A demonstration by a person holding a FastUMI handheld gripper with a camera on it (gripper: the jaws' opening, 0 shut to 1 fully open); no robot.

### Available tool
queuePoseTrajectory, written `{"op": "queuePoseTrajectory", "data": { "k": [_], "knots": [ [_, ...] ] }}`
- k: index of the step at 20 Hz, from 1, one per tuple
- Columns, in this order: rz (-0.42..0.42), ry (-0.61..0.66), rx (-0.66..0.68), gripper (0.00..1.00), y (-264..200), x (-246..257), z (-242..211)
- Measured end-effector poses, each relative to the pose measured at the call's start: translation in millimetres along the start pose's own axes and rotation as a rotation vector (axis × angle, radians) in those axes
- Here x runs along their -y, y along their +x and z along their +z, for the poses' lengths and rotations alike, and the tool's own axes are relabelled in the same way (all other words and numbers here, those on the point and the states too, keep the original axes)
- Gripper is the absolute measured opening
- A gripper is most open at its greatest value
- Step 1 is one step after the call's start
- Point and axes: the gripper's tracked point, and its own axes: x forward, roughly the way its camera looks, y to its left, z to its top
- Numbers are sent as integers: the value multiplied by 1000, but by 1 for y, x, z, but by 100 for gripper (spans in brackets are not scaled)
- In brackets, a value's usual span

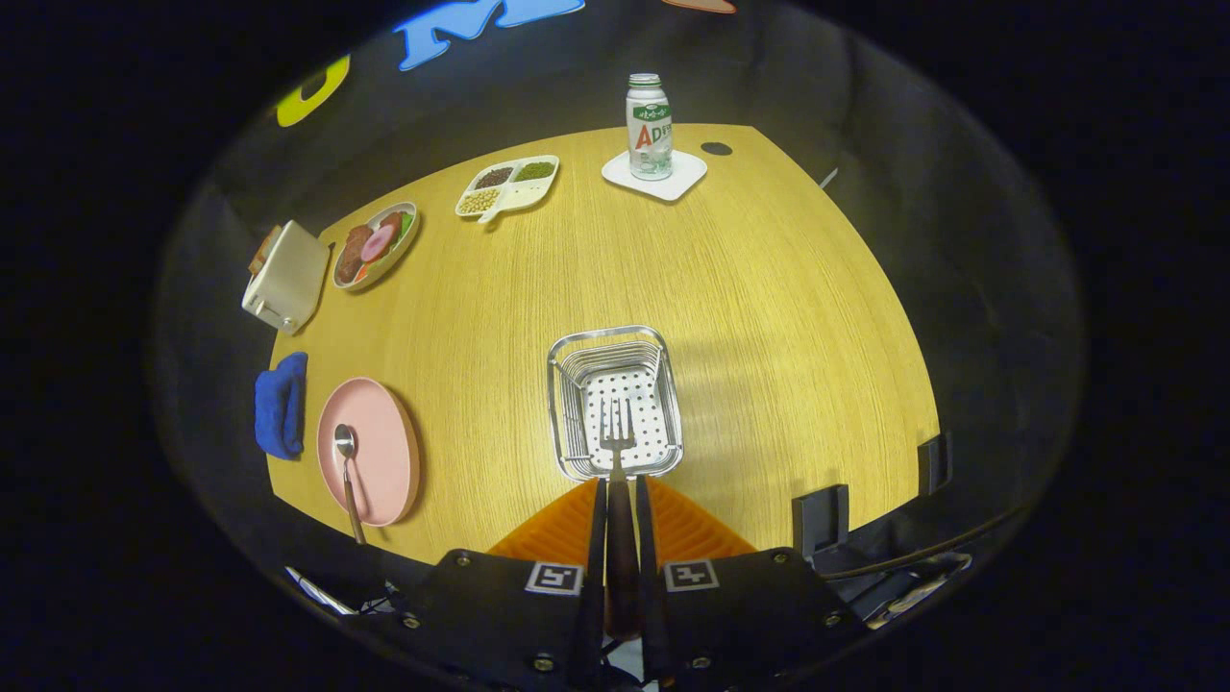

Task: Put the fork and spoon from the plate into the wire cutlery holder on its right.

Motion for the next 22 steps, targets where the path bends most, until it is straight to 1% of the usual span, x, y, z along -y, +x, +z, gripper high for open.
{"op": "queuePoseTrajectory", "data": {
  "k": [1,3,5,8,12,15,17,20,22],
  "knots": [
    [-6,10,15,22,1,0,3],
    [-14,41,48,25,1,1,11],
    [-19,69,103,26,-8,-1,19],
    [-45,49,239,26,-34,-5,35],
    [-23,4,431,26,-73,-34,52],
    [17,-40,563,26,-98,-69,61],
    [53,-103,611,26,-102,-100,64],
    [127,-177,624,26,-97,-151,60],
    [167,-218,603,26,-87,-180,53]
  ]
}}
